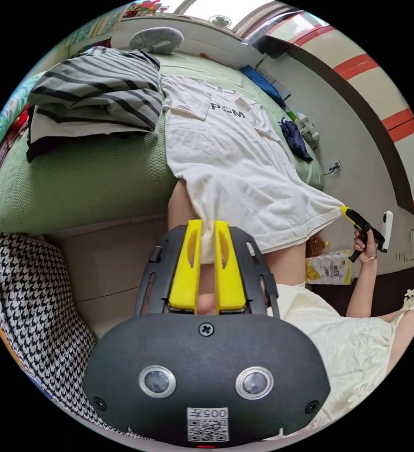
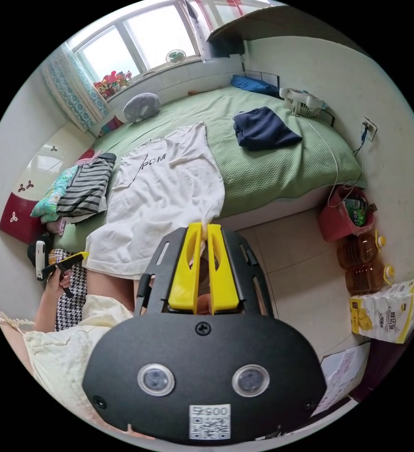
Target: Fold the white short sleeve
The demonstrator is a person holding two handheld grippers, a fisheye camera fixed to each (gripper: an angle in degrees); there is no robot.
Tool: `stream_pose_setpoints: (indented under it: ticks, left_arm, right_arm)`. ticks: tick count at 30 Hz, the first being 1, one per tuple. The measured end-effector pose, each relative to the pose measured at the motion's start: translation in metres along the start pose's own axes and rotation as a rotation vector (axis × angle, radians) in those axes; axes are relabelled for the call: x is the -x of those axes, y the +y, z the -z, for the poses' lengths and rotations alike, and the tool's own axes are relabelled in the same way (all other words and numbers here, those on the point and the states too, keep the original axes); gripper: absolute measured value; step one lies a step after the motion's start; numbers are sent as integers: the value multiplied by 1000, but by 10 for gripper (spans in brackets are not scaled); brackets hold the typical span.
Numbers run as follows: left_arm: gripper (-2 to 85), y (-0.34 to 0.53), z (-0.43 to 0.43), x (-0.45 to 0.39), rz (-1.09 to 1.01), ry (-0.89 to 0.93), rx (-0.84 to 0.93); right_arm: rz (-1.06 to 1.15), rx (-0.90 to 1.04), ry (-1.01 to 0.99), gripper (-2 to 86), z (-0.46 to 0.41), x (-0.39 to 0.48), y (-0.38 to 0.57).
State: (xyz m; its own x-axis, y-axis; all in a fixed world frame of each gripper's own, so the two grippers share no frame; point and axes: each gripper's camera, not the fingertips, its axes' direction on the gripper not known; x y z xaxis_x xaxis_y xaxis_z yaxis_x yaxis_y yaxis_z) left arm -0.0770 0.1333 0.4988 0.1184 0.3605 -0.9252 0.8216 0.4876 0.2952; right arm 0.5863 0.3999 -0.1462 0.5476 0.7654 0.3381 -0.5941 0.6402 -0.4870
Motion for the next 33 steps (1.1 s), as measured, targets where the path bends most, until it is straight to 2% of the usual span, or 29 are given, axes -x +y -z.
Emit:
stream_pose_setpoints:
  ticks: [3,14,25,33]
  left_arm:
    - [21,-6,8,-3,-8,-6,-4]
    - [12,-44,89,-33,-120,-76,-222]
    - [18,-90,83,-34,-135,-153,-264]
    - [20,-151,75,-15,-123,-128,-339]
  right_arm:
    - [4,-10,-4,-12,-3,5,-3]
    - [75,-86,54,-12,3,29,-44]
    - [135,-148,68,-12,-22,66,-113]
    - [148,-191,73,-12,-68,93,-192]
